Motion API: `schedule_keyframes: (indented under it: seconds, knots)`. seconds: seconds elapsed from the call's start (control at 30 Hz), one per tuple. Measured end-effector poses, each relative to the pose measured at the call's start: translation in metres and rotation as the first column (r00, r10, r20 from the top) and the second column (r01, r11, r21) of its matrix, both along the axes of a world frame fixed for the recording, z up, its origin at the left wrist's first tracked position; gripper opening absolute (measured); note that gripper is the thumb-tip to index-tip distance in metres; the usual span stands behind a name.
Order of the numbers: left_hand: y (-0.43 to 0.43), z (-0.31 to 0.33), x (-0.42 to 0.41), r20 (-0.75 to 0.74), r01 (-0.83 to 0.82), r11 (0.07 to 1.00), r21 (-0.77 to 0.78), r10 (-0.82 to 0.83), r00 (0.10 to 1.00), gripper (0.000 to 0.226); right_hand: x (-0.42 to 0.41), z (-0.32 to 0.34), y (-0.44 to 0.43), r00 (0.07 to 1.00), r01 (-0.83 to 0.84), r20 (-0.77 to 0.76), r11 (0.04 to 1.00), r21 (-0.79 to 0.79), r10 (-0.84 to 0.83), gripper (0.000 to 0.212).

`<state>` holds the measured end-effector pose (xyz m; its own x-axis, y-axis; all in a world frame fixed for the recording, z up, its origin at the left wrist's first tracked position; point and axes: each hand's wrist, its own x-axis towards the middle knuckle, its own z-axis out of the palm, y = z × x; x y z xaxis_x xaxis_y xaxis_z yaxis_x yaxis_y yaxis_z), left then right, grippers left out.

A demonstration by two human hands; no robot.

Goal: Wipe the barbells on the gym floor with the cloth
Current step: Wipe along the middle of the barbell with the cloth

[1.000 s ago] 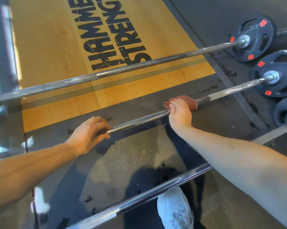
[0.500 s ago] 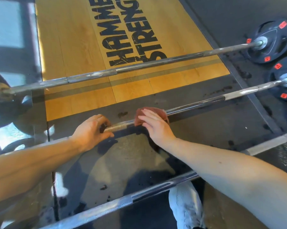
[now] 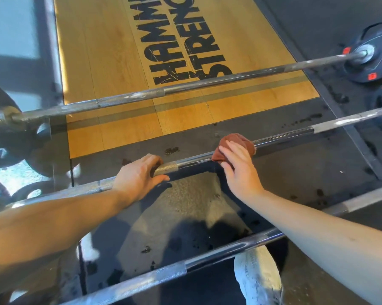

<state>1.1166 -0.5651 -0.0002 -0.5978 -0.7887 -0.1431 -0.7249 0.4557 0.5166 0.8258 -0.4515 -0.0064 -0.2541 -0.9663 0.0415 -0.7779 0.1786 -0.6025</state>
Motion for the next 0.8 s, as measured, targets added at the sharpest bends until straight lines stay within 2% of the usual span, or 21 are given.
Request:
schedule_keyframes:
  seconds: [0.2,0.3,0.37,0.4,0.5,0.57,0.6,0.7,0.8]
  knots:
    - [-0.004,-0.003,0.002,-0.052,0.009,0.999,0.046,-0.007,0.999,0.034,0.012,0.004,-0.010,0.999,0.012,0.040,0.999,0.043,-0.014,0.045]
    - [-0.010,-0.003,0.000,-0.022,-0.047,0.989,0.143,0.051,0.998,0.031,0.008,0.009,-0.013,0.998,0.022,0.062,0.998,0.053,-0.025,0.046]
    - [-0.018,-0.002,-0.004,-0.009,-0.086,0.959,0.269,0.092,0.996,0.030,0.006,0.011,-0.013,0.998,0.022,0.062,0.999,0.040,-0.024,0.045]
    - [-0.024,-0.002,-0.005,-0.044,-0.100,0.918,0.384,0.126,0.991,0.031,0.005,0.012,-0.014,0.998,0.020,0.056,0.999,0.027,-0.022,0.044]
    - [-0.045,0.006,-0.008,-0.148,-0.011,0.673,0.740,0.178,0.973,0.046,-0.001,0.012,-0.014,0.999,0.022,0.031,1.000,0.017,-0.022,0.043]
    - [-0.051,0.010,-0.006,-0.161,0.058,0.558,0.828,0.136,0.977,0.061,-0.002,0.009,-0.014,0.999,0.032,-0.003,0.999,0.041,-0.032,0.046]
    - [-0.053,0.011,-0.006,-0.162,0.068,0.545,0.835,0.125,0.979,0.064,0.000,0.006,-0.014,0.999,0.047,-0.027,0.998,0.045,-0.045,0.048]
    - [-0.051,0.012,-0.008,-0.110,0.018,0.592,0.806,0.119,0.987,0.063,0.034,-0.006,-0.015,0.996,0.022,-0.090,1.000,-0.021,-0.024,0.048]
    - [-0.043,0.011,-0.011,-0.044,-0.023,0.780,0.626,0.064,0.997,0.041,0.083,-0.014,-0.022,0.979,-0.202,-0.044,0.977,-0.065,0.199,0.044]
